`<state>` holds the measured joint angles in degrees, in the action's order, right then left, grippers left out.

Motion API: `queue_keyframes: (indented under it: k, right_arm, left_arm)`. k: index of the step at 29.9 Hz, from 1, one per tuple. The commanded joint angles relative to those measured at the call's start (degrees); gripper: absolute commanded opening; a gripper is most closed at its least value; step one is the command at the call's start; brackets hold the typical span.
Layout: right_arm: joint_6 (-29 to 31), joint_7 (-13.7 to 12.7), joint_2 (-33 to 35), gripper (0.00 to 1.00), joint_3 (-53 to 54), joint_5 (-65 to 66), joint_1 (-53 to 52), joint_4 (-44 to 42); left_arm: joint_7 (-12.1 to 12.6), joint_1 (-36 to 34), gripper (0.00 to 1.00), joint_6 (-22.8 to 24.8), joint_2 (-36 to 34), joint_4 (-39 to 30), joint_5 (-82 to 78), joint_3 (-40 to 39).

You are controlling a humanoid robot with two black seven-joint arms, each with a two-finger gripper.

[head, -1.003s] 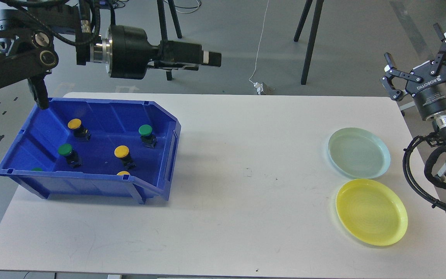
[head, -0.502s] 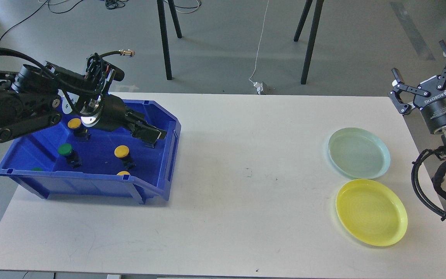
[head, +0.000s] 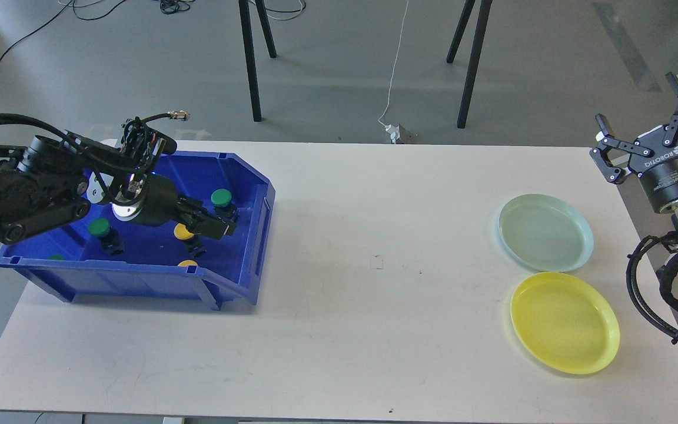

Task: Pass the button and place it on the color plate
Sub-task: 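Lower the left gripper into the bin and grasp the yellow button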

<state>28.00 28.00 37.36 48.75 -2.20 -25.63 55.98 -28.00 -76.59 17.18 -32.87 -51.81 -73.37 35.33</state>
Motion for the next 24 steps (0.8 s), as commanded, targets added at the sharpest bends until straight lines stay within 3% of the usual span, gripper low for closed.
queue_keyframes:
  k: [1, 24]
  right_arm:
    - [0.00, 0.00, -0.01, 1.00, 0.03, 0.00, 0.58, 0.09]
    - [0.00, 0.00, -0.01, 1.00, 0.30, -0.09, 1.64, -0.17]
  left_arm:
    - [0.00, 1.18, 0.99, -0.39, 0.00, 2.14, -0.11, 0.09]
    - [0.00, 8.30, 0.99, -1.54, 4.30, 12.96, -0.37, -0.17]
